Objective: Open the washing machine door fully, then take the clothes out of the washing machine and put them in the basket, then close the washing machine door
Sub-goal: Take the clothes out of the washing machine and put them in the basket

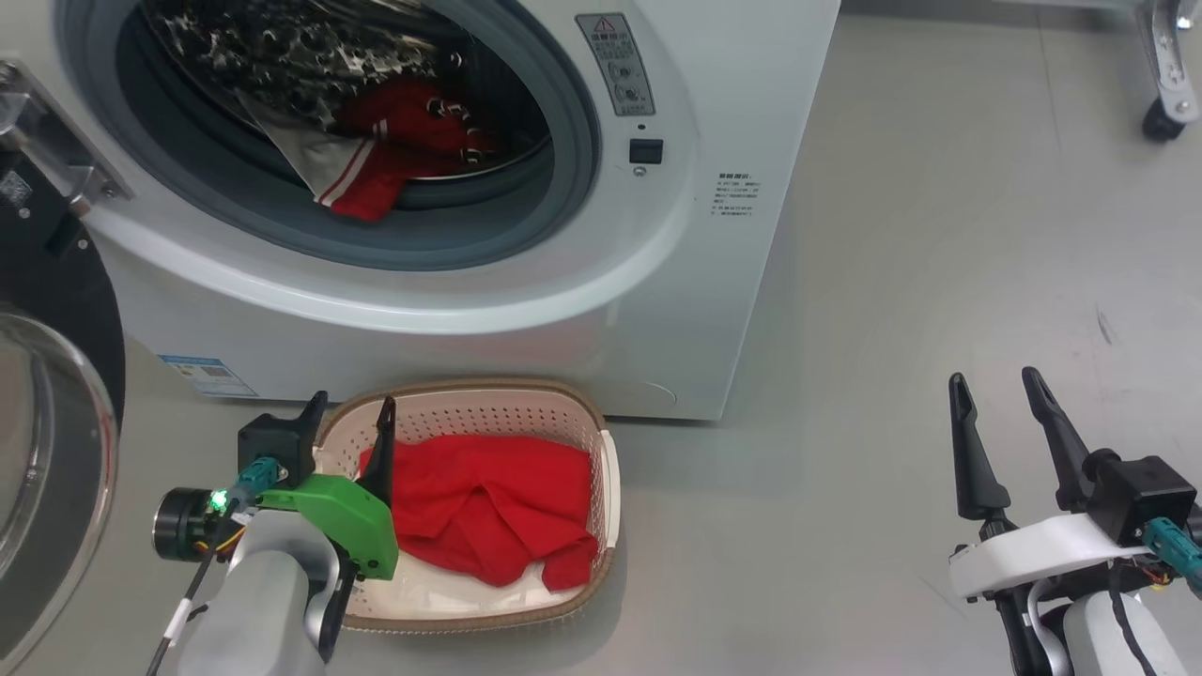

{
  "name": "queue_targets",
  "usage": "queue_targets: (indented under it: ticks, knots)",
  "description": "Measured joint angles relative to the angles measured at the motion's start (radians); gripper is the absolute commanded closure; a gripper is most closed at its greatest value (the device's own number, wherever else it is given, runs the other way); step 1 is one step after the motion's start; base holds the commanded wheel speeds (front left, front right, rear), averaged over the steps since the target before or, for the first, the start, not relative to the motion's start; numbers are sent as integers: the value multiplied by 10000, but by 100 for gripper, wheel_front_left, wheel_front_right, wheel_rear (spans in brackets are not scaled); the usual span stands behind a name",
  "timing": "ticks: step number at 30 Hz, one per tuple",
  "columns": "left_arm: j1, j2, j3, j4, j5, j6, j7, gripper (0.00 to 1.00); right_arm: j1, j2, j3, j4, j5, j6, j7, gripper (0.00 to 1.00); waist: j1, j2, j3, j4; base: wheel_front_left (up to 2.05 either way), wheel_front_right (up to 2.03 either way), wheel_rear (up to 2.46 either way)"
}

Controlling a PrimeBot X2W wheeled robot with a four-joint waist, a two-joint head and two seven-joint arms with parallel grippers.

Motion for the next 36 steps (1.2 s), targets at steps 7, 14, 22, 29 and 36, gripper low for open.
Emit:
queue_targets:
  ticks: [7,14,22,29,36]
  knots:
    - [616,6,100,-1547,174,0,-2,0,559,155,-6,44,15,-90,0,0,0,0,-898,299,0,0,0]
    - [1674,54,247,-2614,278,13,-2,0,932,257,100,56,61,-94,0,0,0,1,-1638,512,0,0,0]
    - [2653,65,462,-3764,318,125,-2,0,1307,288,192,23,77,-153,0,0,0,0,-2188,578,0,0,0]
    - [3155,84,554,-4560,483,234,-2,0,1344,314,244,-109,84,-176,0,0,0,0,-2265,522,0,0,0]
    - [3640,92,545,-4997,562,234,-2,0,1436,339,291,-221,86,-182,0,0,0,0,-2266,443,0,0,0]
